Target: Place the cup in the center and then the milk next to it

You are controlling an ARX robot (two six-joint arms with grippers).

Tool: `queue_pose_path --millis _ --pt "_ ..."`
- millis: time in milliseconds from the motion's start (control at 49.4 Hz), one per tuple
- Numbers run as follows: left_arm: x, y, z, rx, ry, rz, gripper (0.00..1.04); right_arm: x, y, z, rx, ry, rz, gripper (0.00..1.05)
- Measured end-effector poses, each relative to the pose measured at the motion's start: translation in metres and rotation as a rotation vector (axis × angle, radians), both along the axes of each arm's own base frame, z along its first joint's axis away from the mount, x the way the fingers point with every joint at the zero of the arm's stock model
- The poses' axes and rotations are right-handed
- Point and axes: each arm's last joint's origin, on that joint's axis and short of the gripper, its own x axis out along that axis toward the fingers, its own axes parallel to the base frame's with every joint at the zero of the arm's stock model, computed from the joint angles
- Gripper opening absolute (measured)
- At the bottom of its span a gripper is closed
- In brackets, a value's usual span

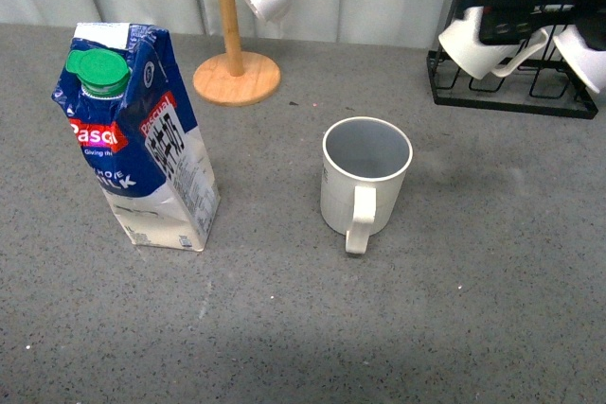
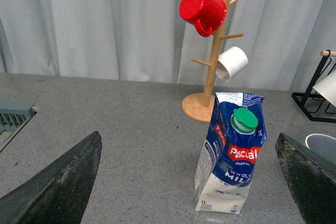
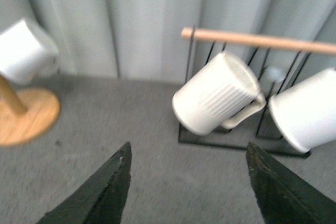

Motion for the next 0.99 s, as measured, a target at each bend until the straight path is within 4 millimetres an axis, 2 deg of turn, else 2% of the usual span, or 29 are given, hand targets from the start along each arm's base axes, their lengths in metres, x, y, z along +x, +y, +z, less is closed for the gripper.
queue_pose_path --millis 101,182,304,344,567,850,992 --pt "0.0 0.0 0.0 0.0 0.0 0.0 0.98 -0.025 -0.02 0.012 0.033 -0.17 -0.012 0.48" --pt "0.0 0.0 0.0 0.0 0.0 -0.001 0.98 -0.044 -0.035 0.021 0.042 -0.23 -0.022 0.34" --pt "0.0 0.0 0.0 0.0 0.0 -0.002 0.98 -0.076 -0.053 0.007 0.03 -0.205 -0.015 0.06" --pt "0.0 0.0 0.0 0.0 0.0 -0.002 0.98 -0.081 -0.055 0.004 0.03 -0.205 -0.016 0.01" --pt "0.0 0.0 0.0 0.0 0.0 -0.002 0.98 -0.114 -0.071 0.0 0.025 -0.196 -0.018 0.01" --pt "0.0 0.0 0.0 0.0 0.0 -0.001 0.98 -0.144 -0.081 0.0 0.026 -0.194 -0.014 0.01" --pt "0.0 0.0 0.0 0.0 0.0 -0.002 0.98 -0.159 -0.093 0.0 0.027 -0.195 -0.023 0.01"
